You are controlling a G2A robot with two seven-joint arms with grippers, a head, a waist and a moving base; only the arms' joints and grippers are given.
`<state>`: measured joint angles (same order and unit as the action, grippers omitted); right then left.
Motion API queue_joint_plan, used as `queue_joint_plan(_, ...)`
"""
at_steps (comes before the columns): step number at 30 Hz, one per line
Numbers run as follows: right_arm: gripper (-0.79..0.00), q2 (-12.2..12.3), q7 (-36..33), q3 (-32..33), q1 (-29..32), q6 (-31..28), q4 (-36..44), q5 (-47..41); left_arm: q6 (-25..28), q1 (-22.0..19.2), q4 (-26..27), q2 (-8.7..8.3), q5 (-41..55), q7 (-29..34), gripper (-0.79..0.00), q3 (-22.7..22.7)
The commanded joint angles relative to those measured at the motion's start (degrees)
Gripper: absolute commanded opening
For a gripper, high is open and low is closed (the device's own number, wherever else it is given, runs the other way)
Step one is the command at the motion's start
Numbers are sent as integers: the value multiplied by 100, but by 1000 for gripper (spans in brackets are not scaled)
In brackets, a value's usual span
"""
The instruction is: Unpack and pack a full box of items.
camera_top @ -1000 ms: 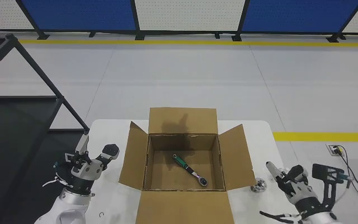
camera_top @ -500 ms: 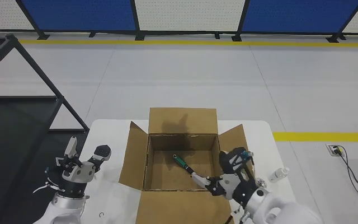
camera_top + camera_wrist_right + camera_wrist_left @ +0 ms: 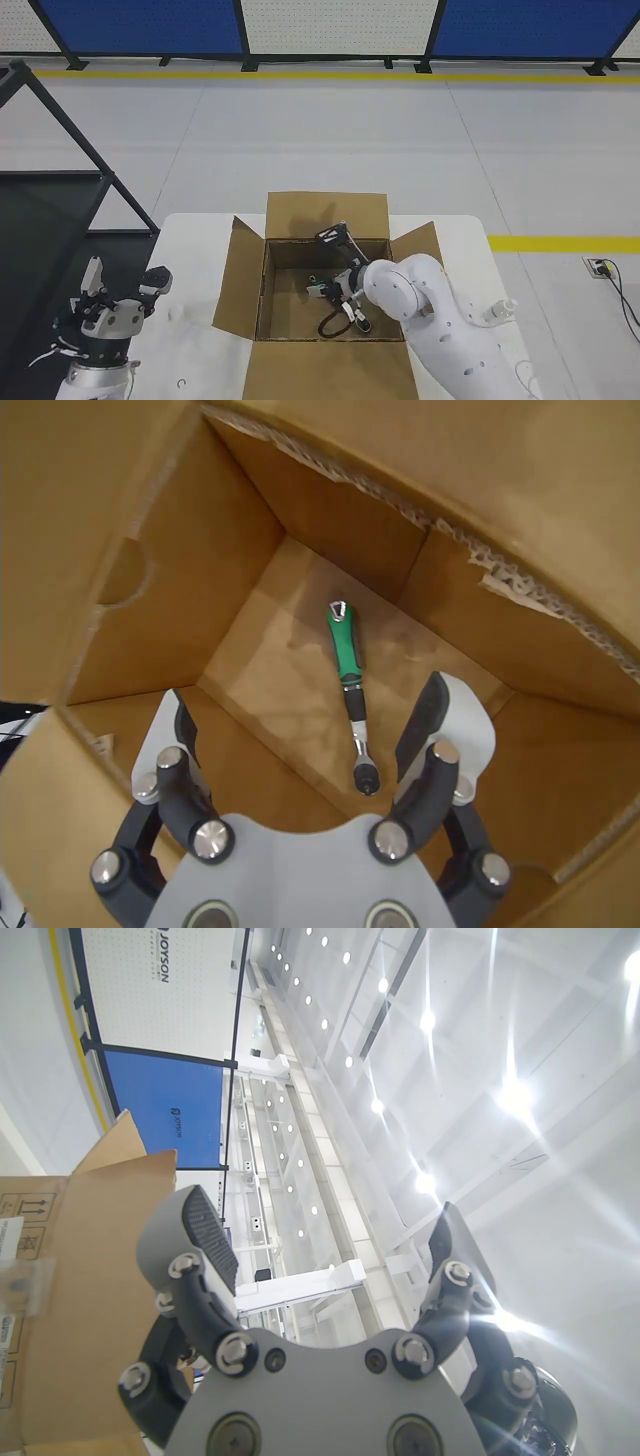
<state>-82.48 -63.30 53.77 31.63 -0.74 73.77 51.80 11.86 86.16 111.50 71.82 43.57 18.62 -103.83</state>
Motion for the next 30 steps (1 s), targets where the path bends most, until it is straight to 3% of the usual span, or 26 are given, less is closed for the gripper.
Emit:
queue_joint_plan(1, 0, -71, 8, -212, -184, 4, -551, -2, 1, 19, 6, 0, 20, 5, 0, -44)
queue_joint_plan(14, 0, -402, 89, -1000, -662, 178, -1844, 351, -148, -76, -36, -2, -39, 64, 0, -19)
queue_joint_plan(15, -34, -422, 95, -1036, -675, 164, -1884, 361, -153, -84, -46, -2, -41, 64, 0, -16)
queue_joint_plan(17, -175, -455, 101, -1084, -704, 141, -1962, 375, -164, -97, -56, -1, -43, 62, 0, -13)
queue_joint_plan(21, -280, -506, 63, -1178, -743, 100, -2043, 473, -191, -114, -84, -1, -38, 69, 0, -18)
queue_joint_plan(24, -289, -541, 8, -1243, -767, 121, -2075, 575, -194, -130, -95, 0, -43, 63, 0, -8)
queue_joint_plan(28, -394, -586, -46, -1293, -803, 123, -2135, 648, -203, -158, -105, 2, -55, 55, 0, 5)
queue_joint_plan(30, -409, -608, -50, -1301, -820, 126, -2177, 659, -205, -166, -110, 2, -58, 54, 0, 8)
